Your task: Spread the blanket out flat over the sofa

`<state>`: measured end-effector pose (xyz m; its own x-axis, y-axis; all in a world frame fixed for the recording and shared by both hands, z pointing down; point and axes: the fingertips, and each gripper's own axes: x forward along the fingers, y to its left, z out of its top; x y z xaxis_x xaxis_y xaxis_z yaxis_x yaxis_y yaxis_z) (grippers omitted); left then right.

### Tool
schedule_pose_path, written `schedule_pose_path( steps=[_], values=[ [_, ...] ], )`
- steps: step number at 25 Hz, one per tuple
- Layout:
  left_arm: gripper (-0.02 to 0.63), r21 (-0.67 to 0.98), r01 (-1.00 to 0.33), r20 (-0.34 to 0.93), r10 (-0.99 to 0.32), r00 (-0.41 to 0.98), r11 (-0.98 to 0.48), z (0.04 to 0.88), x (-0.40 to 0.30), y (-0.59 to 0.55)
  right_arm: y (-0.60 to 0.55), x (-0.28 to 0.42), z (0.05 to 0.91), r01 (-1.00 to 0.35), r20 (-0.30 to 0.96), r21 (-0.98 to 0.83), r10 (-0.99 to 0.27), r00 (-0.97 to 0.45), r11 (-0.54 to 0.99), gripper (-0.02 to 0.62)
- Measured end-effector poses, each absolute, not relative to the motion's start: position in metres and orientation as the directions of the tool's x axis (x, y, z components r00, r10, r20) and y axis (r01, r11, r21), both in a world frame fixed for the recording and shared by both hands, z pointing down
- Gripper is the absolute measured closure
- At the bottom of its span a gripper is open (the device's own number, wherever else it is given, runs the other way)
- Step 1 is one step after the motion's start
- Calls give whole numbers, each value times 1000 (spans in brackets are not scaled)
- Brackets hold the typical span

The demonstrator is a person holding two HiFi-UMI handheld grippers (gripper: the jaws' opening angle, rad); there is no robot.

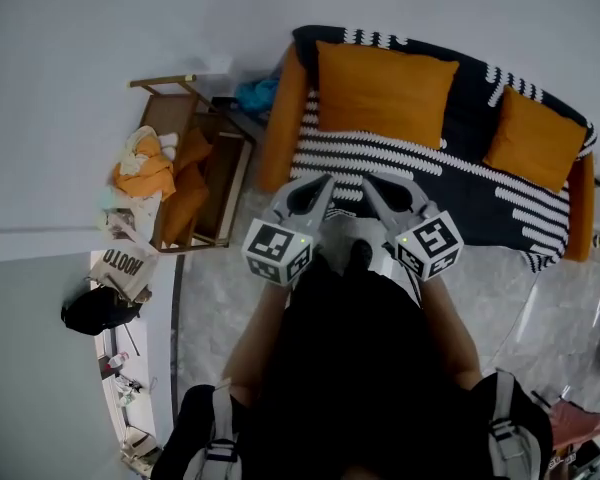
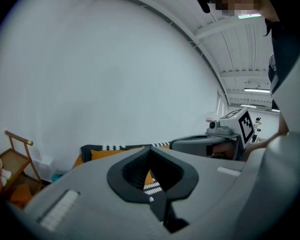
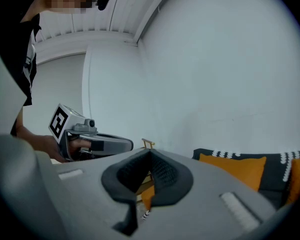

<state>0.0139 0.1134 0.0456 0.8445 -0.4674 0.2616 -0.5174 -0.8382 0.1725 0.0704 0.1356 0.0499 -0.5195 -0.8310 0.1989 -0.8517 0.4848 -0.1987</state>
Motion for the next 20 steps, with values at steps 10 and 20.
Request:
schedule_pose_path(
  steps=[10, 20],
  values=[
    [594, 167, -524, 255, -476, 841, -835, 44, 15, 120, 139, 73, 52, -850, 201, -191, -827, -524, 492, 594],
    [594, 165, -521, 254, -474, 843, -837, 43, 23, 124, 142, 78, 51, -851, 197, -178, -829, -523, 494, 594]
  ],
)
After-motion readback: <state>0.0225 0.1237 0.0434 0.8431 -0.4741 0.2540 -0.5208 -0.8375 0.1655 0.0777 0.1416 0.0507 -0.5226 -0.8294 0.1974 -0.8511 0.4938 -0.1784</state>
